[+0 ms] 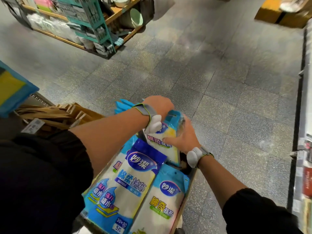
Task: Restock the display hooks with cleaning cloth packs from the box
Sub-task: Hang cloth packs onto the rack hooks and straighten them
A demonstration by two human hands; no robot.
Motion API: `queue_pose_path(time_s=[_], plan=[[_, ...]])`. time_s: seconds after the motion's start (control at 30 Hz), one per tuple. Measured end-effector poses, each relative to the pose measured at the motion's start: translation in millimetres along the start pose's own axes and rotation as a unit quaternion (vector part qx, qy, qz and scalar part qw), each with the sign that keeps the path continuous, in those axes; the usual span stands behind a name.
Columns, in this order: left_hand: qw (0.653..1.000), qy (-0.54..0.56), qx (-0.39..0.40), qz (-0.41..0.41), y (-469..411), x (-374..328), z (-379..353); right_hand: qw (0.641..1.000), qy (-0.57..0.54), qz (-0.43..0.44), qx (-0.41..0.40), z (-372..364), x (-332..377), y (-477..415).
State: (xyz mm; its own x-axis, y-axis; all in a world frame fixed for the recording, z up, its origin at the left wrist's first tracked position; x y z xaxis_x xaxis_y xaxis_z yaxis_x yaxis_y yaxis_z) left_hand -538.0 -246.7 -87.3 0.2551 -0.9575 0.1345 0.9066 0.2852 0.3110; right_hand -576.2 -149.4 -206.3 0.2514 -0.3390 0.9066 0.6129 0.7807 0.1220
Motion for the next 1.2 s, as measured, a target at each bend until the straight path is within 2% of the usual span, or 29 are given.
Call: queue_pose_path(time_s=[0.27, 0.4, 0.6, 0.8, 0.9, 0.97, 1.03, 1.1, 1.2], plan=[[0.985, 0.101, -0.140, 0.021, 84, 31, 110, 0.986, 0.108, 0.070, -0.103, 29, 109, 40], [0.967, 0.134, -0.212, 0.032, 134, 55, 147, 0.992, -0.004, 0.059, -0.111, 25, 163, 70], [0.942, 0.143, -0.297, 0.057, 208, 96, 184, 0.983, -0.094, 0.065, -0.144, -5, 238, 107], [0.932, 0.069, -0.340, 0.105, 296, 159, 183, 0.975, -0.213, 0.029, -0.061, -100, 280, 121], [0.918, 0.115, -0.342, 0.164, 335, 193, 163, 0.966, -0.259, 0.007, -0.009, -141, 283, 128], [0.872, 0.209, -0.366, 0.247, 372, 230, 139, 0.959, -0.284, -0.005, 0.026, -168, 285, 136], [0.796, 0.335, -0.383, 0.329, 413, 263, 104, 0.948, -0.313, -0.039, 0.036, -188, 282, 145], [0.716, 0.456, -0.362, 0.386, 456, 281, 57, 0.930, -0.353, -0.079, 0.067, -212, 286, 162], [0.646, 0.536, -0.295, 0.457, 516, 280, -10, 0.907, -0.381, -0.123, 0.130, -248, 295, 191]])
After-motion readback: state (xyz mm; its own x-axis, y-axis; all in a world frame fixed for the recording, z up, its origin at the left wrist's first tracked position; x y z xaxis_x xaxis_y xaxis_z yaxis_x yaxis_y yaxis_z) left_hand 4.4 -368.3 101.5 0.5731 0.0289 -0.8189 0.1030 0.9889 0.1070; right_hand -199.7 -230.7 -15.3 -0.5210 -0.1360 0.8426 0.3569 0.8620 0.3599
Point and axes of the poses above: each hand's wrist, its own y-axis away from the middle knuckle, its own z-axis out of the back of the hand, x = y × z, the point moved 10 cm from there along -y, towards the middle knuckle, and after that the axes turned 4 degrees about -x, right-handed, at the moved point
